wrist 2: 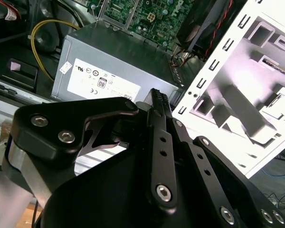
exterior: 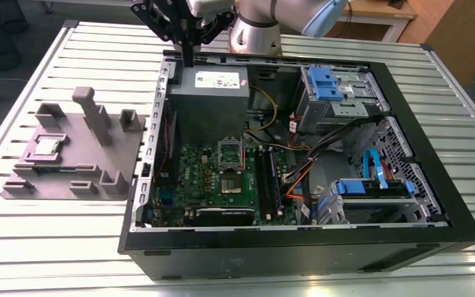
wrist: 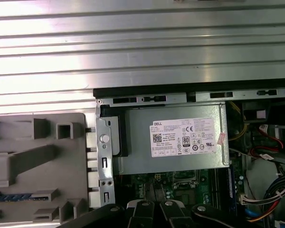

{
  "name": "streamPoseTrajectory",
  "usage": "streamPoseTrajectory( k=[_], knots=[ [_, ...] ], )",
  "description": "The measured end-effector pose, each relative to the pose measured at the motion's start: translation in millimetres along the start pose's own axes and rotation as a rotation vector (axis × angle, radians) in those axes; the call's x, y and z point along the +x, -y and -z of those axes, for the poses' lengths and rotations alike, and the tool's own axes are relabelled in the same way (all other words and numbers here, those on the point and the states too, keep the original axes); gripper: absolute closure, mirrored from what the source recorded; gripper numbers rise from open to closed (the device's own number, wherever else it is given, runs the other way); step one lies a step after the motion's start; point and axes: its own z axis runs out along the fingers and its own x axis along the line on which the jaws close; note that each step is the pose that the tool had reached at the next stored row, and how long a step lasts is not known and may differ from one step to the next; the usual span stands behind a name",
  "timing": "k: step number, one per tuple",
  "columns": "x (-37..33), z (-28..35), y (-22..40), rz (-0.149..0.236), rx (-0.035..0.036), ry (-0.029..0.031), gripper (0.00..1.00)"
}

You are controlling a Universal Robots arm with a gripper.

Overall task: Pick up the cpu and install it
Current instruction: 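Reach for the cpu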

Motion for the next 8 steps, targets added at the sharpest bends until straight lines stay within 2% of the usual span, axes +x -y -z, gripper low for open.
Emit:
streamPoseTrajectory(
  k=[8],
  knots=[
    [2.6, -0.4, 0.2, 0.0, 0.0001, -0.0005, 0.89]
  ],
)
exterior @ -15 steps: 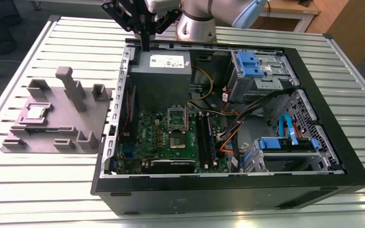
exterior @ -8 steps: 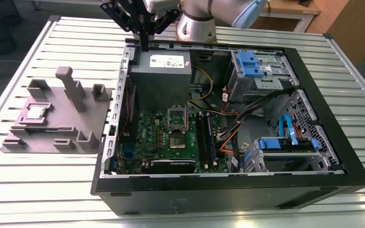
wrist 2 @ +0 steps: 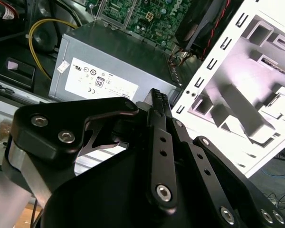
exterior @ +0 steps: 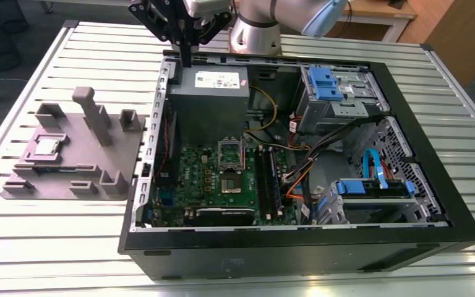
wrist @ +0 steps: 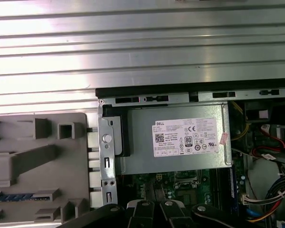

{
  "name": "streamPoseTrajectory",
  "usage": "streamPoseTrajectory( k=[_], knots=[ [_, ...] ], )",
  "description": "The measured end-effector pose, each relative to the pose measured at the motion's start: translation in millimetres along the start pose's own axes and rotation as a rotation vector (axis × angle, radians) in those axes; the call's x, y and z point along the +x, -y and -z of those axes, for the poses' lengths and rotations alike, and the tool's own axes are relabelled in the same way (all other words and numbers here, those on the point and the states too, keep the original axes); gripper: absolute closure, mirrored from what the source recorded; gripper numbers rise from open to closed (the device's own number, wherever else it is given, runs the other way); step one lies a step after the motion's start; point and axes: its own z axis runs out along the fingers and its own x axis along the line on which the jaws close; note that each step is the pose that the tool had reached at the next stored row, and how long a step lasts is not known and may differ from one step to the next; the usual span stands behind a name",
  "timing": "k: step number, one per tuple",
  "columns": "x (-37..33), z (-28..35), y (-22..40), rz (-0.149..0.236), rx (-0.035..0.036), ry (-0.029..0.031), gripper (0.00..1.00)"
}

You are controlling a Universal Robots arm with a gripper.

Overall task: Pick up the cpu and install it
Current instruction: 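Reach for the cpu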

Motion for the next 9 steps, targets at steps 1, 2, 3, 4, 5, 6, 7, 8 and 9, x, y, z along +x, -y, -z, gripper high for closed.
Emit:
streamPoseTrajectory(
  k=[1, 2, 3, 4, 5, 6, 7, 8, 9],
  knots=[
    [0.3, 0.0, 0.0, 0.0, 0.0, -0.0001, 0.89],
    [0.6, -0.1, 0.0, 0.0, 0.0, -0.0001, 0.89],
    [0.9, -0.2, 0.1, 0.0, 0.0, -0.0002, 0.89],
    [1.2, -0.2, 0.1, 0.0, 0.0, -0.0003, 0.89],
    [1.5, -0.2, 0.1, 0.0, 0.0, -0.0003, 0.89],
    [1.8, -0.3, 0.1, 0.0, 0.0, -0.0003, 0.89],
    [2.1, -0.3, 0.2, 0.0, 0.0, -0.0004, 0.89],
    [2.5, -0.3, 0.2, 0.0, 0.0001, -0.0005, 0.89],
    [2.9, -0.4, 0.2, 0.0, 0.0, -0.0004, 0.89]
  ],
)
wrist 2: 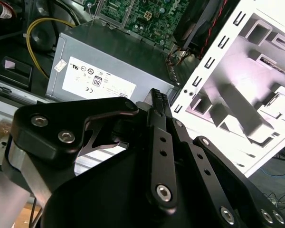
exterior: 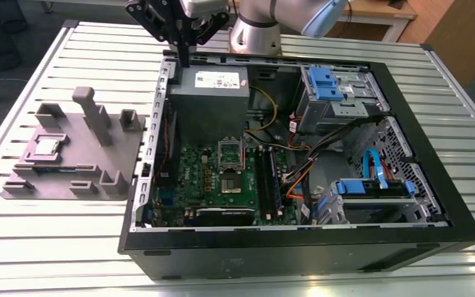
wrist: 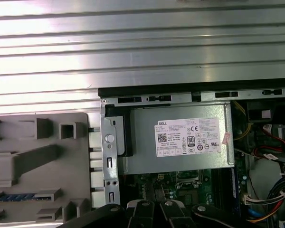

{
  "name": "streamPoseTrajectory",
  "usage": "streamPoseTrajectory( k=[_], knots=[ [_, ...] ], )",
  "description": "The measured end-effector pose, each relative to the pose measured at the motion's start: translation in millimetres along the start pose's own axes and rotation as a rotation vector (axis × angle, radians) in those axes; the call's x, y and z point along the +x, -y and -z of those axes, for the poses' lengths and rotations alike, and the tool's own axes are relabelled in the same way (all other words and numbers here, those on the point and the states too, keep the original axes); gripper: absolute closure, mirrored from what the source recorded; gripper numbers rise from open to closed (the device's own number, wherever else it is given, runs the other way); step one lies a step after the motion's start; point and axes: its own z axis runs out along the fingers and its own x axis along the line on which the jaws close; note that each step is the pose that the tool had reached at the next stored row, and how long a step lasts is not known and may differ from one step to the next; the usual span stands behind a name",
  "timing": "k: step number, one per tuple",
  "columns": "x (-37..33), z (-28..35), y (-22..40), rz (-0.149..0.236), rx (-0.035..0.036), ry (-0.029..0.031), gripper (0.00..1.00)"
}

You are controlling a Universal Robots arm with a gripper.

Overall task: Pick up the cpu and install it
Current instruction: 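Reach for the cpu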

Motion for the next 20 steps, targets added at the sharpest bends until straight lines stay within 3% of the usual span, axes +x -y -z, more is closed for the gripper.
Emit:
streamPoseTrajectory(
  k=[20],
  knots=[
    [6.3, -0.7, 0.5, 0.0, 0.0001, -0.0005, 0.89]
  ],
)
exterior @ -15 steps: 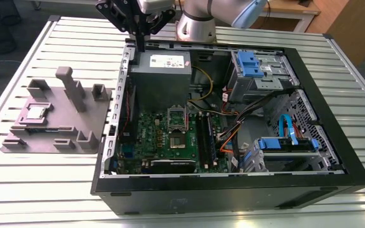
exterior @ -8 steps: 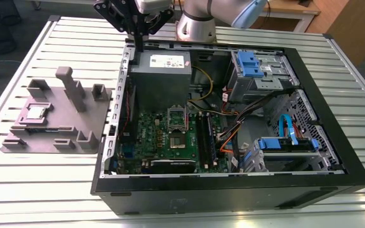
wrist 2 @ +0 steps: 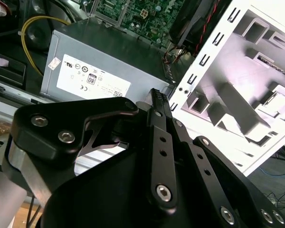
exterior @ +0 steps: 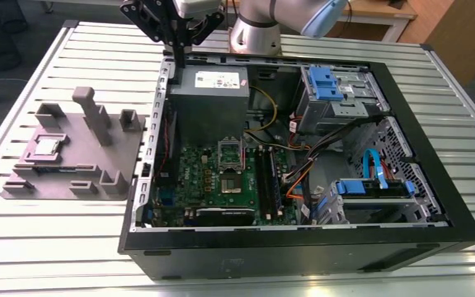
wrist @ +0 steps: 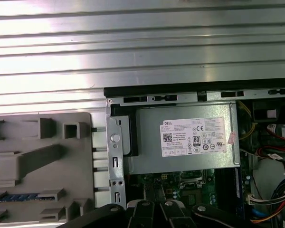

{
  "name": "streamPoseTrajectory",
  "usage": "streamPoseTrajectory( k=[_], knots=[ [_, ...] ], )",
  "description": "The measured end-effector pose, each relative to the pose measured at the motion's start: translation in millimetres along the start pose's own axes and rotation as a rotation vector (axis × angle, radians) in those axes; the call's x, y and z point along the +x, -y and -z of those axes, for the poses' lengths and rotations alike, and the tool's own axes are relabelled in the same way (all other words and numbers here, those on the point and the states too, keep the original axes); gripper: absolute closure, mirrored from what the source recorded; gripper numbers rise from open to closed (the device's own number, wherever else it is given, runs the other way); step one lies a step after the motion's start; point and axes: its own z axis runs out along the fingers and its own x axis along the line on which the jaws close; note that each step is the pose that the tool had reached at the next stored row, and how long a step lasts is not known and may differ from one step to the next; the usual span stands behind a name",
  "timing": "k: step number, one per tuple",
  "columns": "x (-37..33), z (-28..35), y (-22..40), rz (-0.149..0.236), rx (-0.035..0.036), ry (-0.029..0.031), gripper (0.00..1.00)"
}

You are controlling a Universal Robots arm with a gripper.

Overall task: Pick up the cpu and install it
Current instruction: 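Reach for the cpu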

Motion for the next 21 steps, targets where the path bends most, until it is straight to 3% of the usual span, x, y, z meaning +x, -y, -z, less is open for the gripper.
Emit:
streamPoseTrajectory(
  k=[21],
  knots=[
    [5.5, -0.9, 0.5, 0.0, 0.0001, -0.0008, 0.89]
  ],
)
